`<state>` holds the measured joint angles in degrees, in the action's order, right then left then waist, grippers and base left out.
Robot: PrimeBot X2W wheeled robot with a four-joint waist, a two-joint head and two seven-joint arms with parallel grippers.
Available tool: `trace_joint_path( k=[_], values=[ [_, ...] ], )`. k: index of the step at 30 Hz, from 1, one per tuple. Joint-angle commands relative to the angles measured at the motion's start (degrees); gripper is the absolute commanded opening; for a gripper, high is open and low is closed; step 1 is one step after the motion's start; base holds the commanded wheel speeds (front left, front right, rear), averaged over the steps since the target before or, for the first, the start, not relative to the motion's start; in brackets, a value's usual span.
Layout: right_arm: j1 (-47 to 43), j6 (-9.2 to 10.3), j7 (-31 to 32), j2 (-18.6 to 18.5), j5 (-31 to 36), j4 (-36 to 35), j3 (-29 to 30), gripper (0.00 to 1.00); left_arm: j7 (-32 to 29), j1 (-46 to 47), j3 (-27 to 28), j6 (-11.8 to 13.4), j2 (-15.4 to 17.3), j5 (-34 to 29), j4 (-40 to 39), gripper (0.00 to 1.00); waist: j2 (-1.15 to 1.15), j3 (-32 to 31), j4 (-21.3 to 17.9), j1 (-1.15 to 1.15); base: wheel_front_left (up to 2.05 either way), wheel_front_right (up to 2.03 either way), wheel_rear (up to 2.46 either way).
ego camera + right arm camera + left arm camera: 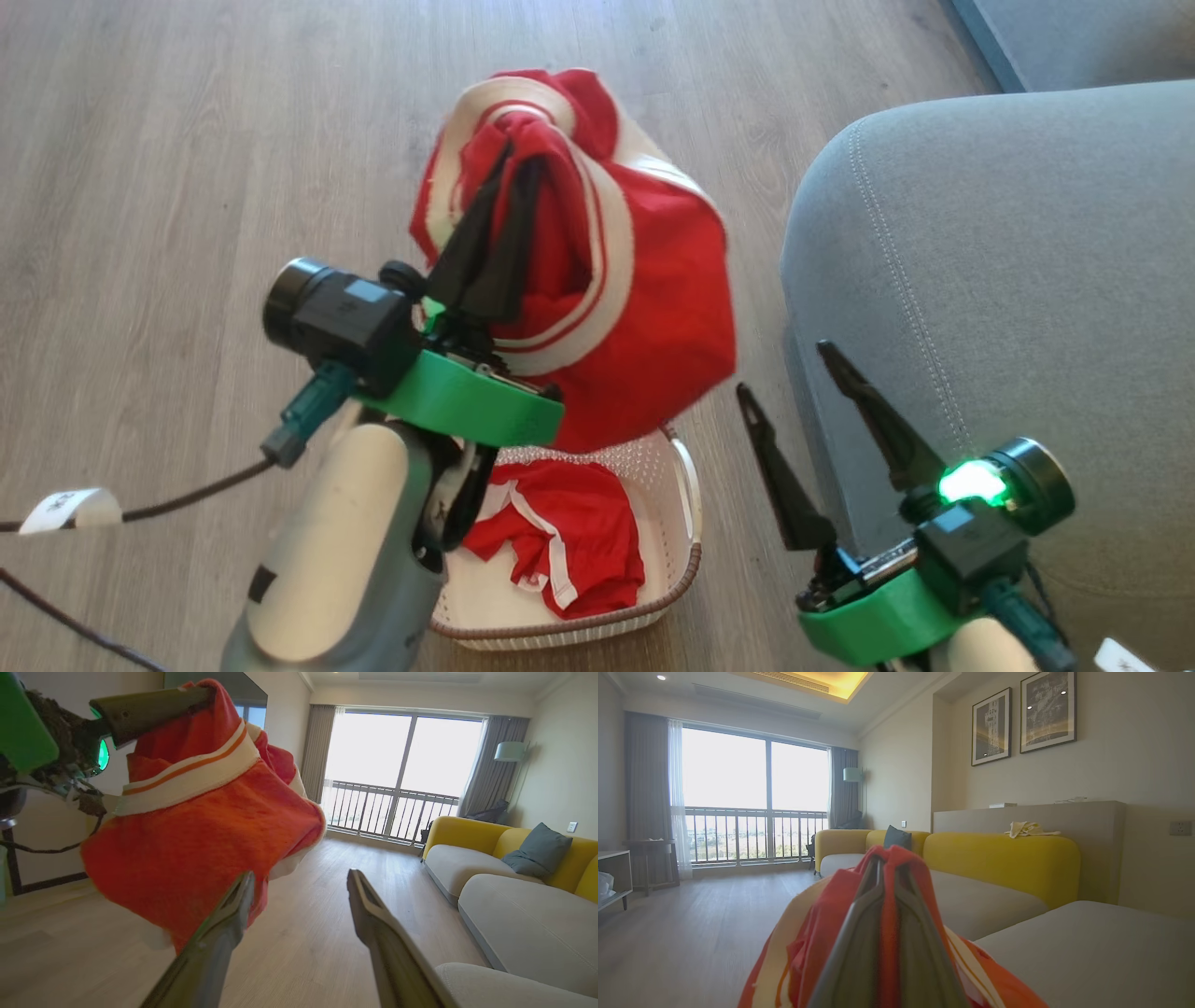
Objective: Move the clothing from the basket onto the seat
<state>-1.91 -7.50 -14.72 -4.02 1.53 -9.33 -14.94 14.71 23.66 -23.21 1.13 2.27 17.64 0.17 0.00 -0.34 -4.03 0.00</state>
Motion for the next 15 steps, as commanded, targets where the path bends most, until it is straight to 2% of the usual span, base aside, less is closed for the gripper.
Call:
trace_joint_path(
  k=[1,6,15],
  values=[
    [2.4,0.01,-0.3,-0.8,0.9,-1.9,-2.1,1.00,0.3,3.0,1.1,-0.4,0.6,0.2,-3.0,0.00,0.00,0.0,0.1,0.00,0.00,0.00,0.00],
    [4.1,0.01,-0.3,-1.4,1.3,0.0,-4.2,1.00,0.3,3.1,-3.2,-3.5,0.6,-0.4,-4.9,0.00,0.00,-0.1,0.5,0.00,0.00,0.00,0.00],
    [8.6,0.01,-0.3,-1.8,2.5,3.9,-6.9,1.00,0.3,3.3,-8.5,-5.6,0.6,0.0,-5.1,0.00,0.00,-0.1,1.0,0.00,0.00,0.00,0.00]
  ],
)
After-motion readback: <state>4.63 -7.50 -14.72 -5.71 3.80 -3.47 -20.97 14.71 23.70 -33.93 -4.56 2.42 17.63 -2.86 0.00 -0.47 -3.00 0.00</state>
